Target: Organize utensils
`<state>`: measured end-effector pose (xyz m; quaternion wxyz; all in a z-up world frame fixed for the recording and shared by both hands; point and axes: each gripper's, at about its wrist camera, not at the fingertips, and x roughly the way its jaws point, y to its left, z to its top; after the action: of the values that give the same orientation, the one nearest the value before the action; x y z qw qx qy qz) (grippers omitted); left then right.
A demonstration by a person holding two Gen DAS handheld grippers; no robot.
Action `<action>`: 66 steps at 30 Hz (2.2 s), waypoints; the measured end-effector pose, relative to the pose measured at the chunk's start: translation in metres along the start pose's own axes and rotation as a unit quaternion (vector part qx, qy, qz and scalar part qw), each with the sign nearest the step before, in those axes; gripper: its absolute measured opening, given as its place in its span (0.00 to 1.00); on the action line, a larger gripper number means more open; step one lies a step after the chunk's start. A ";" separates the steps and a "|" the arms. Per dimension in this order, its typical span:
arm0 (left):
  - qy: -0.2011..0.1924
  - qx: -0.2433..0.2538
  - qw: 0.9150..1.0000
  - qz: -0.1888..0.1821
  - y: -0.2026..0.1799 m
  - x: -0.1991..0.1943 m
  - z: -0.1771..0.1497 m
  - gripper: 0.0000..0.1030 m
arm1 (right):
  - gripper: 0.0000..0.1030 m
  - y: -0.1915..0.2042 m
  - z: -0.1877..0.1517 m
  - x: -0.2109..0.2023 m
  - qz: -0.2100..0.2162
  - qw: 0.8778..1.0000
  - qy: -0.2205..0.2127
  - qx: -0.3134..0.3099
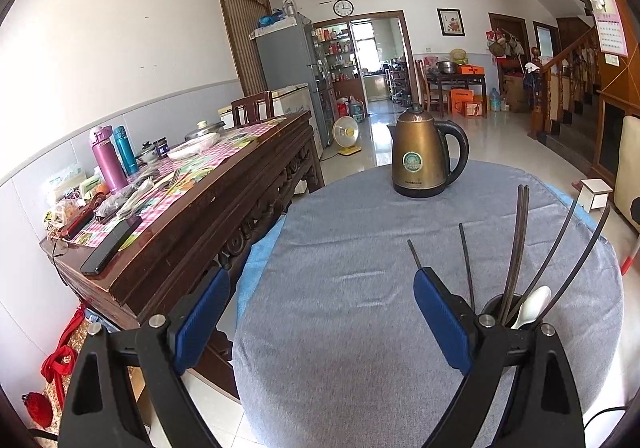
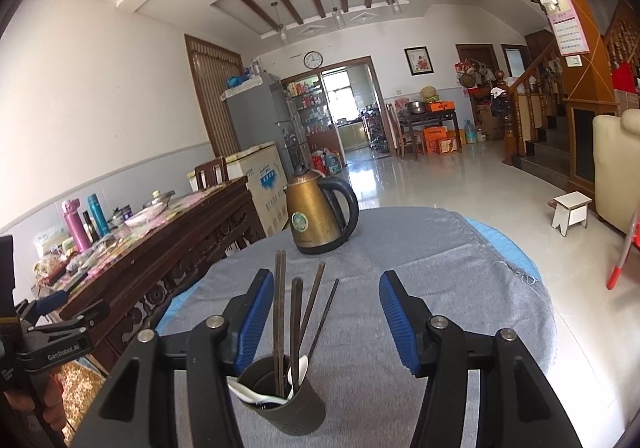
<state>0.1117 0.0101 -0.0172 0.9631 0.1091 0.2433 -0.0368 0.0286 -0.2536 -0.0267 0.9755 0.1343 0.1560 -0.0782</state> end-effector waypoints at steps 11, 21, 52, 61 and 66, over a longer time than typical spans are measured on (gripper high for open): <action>0.016 0.009 1.000 -0.006 -0.007 0.006 -0.013 0.91 | 0.60 0.004 -0.020 0.006 0.006 0.999 0.036 -0.021; 0.033 0.008 0.999 -0.010 -0.009 0.012 -0.019 0.91 | 0.60 0.010 -0.028 0.014 0.020 0.997 0.061 -0.029; 0.048 -0.001 0.999 -0.008 -0.004 0.023 -0.025 0.91 | 0.61 0.018 -0.042 0.020 0.027 0.996 0.079 -0.036; 0.056 -0.001 0.998 -0.009 -0.006 0.028 -0.026 0.91 | 0.61 0.008 -0.042 0.022 0.023 0.996 0.084 -0.022; 0.062 0.002 0.998 -0.009 -0.007 0.033 -0.028 0.91 | 0.61 0.003 -0.042 0.025 0.019 0.996 0.087 -0.016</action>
<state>0.1267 0.0088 -0.0582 0.9455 0.1109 0.3036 -0.0391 0.0406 -0.2418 -0.0729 0.9615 0.1277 0.2391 -0.0455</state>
